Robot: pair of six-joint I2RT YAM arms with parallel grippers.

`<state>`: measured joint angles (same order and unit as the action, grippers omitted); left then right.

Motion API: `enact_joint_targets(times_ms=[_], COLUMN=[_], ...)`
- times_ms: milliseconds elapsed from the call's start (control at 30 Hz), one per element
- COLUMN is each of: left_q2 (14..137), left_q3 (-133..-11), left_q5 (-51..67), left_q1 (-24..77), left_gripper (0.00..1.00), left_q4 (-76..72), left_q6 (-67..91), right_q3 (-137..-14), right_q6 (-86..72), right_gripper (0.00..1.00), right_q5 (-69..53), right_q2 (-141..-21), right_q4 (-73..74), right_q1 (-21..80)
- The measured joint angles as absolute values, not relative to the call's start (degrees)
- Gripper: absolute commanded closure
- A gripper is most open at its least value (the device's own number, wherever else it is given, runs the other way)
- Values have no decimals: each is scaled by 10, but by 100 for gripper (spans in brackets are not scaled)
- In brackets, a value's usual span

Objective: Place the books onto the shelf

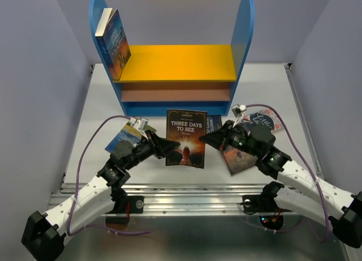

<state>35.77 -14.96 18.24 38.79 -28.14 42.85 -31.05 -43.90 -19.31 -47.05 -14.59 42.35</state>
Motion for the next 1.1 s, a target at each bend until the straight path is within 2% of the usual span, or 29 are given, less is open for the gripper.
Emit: enact_joint_targets(times_ms=[33, 100, 233, 267, 300, 333, 400, 433, 567, 733, 900, 1100], left_q2=[357, 354, 343, 340, 337, 335, 329, 328, 334, 389, 435, 444], left_q3=[-150, -150, -151, -151, -152, -152, -157, -164, -203, -319, -464, -563], left_q5=[184, 187, 186, 185, 182, 180, 174, 171, 130, 60, 11, -54], left_q1=[388, 388, 388, 388, 388, 388, 388, 388, 389, 389, 389, 389], left_gripper=[81, 100, 100, 100, 100, 100, 100, 100, 100, 100, 100, 100], left_q4=[-280, -280, -279, -279, -280, -280, -275, -269, -228, -185, -177, -175], left_q6=[429, 430, 429, 429, 427, 427, 422, 415, 382, 312, 233, 149], right_q3=[-310, -311, -333, -343, -355, -367, -394, -406, -445, -454, -454, -455], right_q6=[-436, -427, -406, -402, -396, -391, -382, -373, -353, -343, -328, -314], right_gripper=[99, 99, 98, 91, 75, 39, 8, 0, 0, 0, 0, 0], right_q5=[-192, -189, -180, -177, -171, -161, -132, -114, -31, 48, 85, 117], right_q2=[-473, -474, -482, -486, -490, -495, -506, -510, -508, -498, -496, -493], right_q4=[-145, -141, -110, -98, -79, -65, -31, -19, 31, 72, 103, 124], right_q1=[423, 422, 420, 421, 421, 421, 421, 422, 423, 423, 423, 423])
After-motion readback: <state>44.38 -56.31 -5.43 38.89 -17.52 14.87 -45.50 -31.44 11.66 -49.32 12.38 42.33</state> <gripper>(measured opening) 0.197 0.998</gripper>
